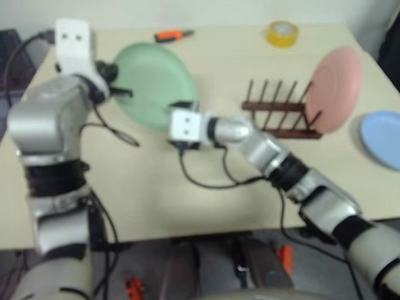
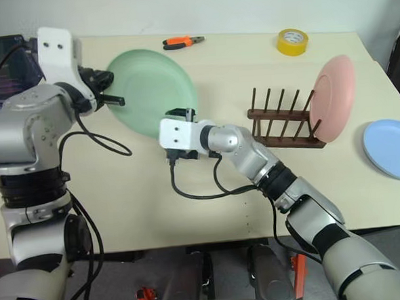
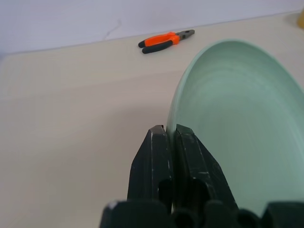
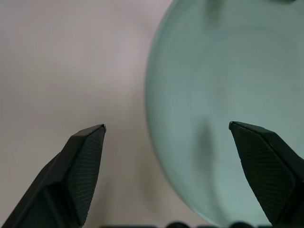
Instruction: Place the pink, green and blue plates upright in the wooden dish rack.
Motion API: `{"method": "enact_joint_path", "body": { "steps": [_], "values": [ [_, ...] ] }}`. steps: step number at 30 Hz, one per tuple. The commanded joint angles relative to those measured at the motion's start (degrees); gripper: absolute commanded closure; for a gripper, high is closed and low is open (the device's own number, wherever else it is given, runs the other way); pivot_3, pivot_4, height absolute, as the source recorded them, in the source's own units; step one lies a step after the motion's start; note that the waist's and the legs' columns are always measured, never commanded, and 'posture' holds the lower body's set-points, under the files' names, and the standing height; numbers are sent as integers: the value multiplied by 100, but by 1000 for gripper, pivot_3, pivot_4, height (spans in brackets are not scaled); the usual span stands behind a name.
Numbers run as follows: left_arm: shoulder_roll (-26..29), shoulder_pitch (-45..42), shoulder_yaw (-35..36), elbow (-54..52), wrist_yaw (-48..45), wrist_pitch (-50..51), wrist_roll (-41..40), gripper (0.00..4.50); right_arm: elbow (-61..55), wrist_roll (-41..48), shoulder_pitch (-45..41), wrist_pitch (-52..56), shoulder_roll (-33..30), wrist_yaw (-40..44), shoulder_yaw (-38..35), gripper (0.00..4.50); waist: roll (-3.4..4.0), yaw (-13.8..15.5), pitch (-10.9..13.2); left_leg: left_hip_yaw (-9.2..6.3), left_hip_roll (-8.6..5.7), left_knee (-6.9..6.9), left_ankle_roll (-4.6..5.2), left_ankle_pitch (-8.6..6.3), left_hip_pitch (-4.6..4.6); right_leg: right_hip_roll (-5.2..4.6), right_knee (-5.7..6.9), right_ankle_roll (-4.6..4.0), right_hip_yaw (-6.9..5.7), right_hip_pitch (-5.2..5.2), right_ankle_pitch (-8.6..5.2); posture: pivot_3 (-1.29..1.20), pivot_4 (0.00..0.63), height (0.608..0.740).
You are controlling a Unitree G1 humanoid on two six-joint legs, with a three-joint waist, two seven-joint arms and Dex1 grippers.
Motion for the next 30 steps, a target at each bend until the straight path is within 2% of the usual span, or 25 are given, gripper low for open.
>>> {"method": "enact_joint_path", "body": {
  "steps": [1,10,17,20,27,30],
  "values": [
    [-12,-227,215,-320,33,123,-113,4500,177,-179,-96,-317,188,-272,-181,1256,0,-19,0,0,0,1,-3,2,0,0,4,0,1,-1,0,0,150,740],
    [55,-235,72,-310,18,156,-133,4500,394,-290,-186,-579,435,-544,-512,4489,0,-71,0,-12,1,1,-29,19,14,1,39,-10,-2,-2,-2,0,150,740],
    [234,-232,-174,-513,-365,237,-286,4500,292,-209,-121,-788,376,-595,-744,4489,0,-74,0,-13,0,1,-30,25,17,2,43,-12,-2,-2,-2,0,150,740],
    [349,-296,-2,-470,-409,221,-304,3732,115,-115,-20,-911,341,-572,-862,4500,0,-74,0,-14,0,0,-30,25,17,2,42,-13,-3,-1,-2,0,150,740],
    [869,-249,155,-757,-917,130,-577,1225,-233,-24,290,-1106,373,-516,-1026,4500,0,-85,0,-13,1,-2,-31,25,17,2,41,-15,-2,-2,-4,0,150,740],
    [1119,-309,439,-907,-1238,-22,-831,165,-265,-41,385,-1144,361,-452,-996,4500,0,-87,0,-13,1,-2,-31,25,17,3,42,-14,-3,-2,-6,0,150,740]
  ]
}}
